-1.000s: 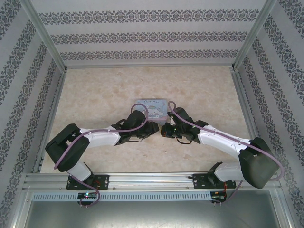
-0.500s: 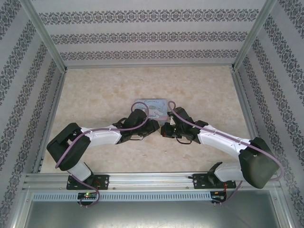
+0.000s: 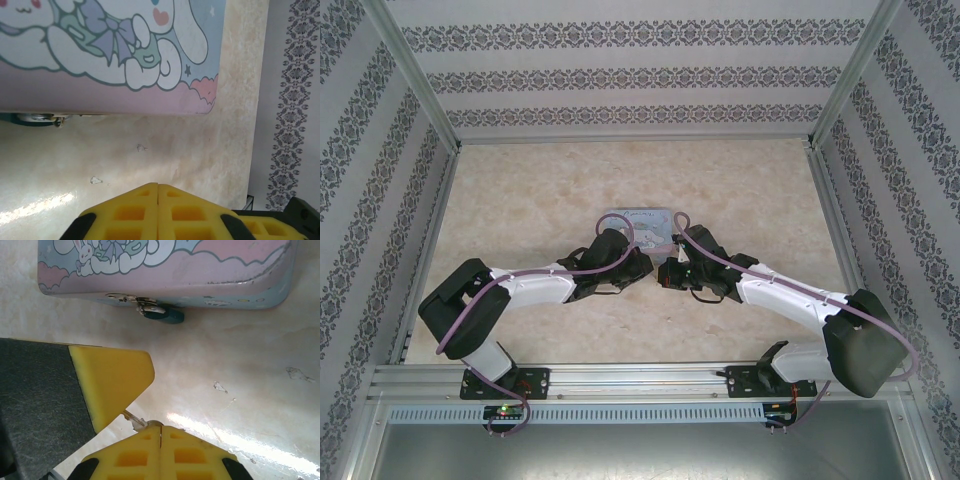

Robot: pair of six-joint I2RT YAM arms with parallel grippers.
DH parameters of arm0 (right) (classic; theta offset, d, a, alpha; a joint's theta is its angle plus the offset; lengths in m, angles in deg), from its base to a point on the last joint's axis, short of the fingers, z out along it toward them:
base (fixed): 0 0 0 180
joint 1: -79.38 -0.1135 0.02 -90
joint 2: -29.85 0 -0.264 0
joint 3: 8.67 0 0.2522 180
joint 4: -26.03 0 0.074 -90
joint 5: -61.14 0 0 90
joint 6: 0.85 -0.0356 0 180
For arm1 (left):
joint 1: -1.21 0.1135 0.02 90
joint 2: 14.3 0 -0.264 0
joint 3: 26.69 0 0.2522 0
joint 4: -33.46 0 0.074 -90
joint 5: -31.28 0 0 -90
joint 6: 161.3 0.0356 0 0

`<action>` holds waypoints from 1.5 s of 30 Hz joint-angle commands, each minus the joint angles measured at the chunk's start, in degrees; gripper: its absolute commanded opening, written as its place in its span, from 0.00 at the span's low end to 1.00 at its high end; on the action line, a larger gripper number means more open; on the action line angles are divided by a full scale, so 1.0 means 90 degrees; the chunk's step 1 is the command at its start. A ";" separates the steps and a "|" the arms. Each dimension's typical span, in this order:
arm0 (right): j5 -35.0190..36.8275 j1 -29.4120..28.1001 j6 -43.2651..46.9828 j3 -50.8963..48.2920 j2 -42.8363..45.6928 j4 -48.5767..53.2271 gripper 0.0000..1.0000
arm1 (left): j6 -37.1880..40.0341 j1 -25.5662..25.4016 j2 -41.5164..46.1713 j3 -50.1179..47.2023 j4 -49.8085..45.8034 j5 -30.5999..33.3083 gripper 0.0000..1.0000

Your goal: Unlock the padlock with the key

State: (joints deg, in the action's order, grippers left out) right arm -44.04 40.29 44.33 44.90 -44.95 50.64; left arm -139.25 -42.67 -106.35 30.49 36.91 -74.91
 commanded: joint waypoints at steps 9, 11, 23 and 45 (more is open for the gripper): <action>-0.0095 0.0830 0.0203 -0.0271 0.0947 0.0235 0.95 | 0.1338 0.0011 0.0509 0.0367 -0.0512 0.0362 0.00; -0.0122 0.1128 0.0211 -0.0273 0.1210 0.0221 0.98 | 0.1796 0.0068 0.0742 0.0433 -0.0599 0.0425 0.00; -0.0615 0.1407 0.0123 -0.0190 0.0873 0.0401 0.83 | 0.1988 0.0268 0.1291 0.0400 -0.1200 0.0709 0.21; 0.2324 -0.0885 -0.2044 0.0560 -0.1350 0.1153 0.44 | 0.0769 0.0275 0.2246 -0.0993 -0.0957 0.2121 1.00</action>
State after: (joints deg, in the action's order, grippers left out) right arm -26.71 33.32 29.05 47.18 -55.27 59.17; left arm -130.77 -40.68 -88.73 22.99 27.84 -59.61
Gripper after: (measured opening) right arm 0.442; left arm 0.998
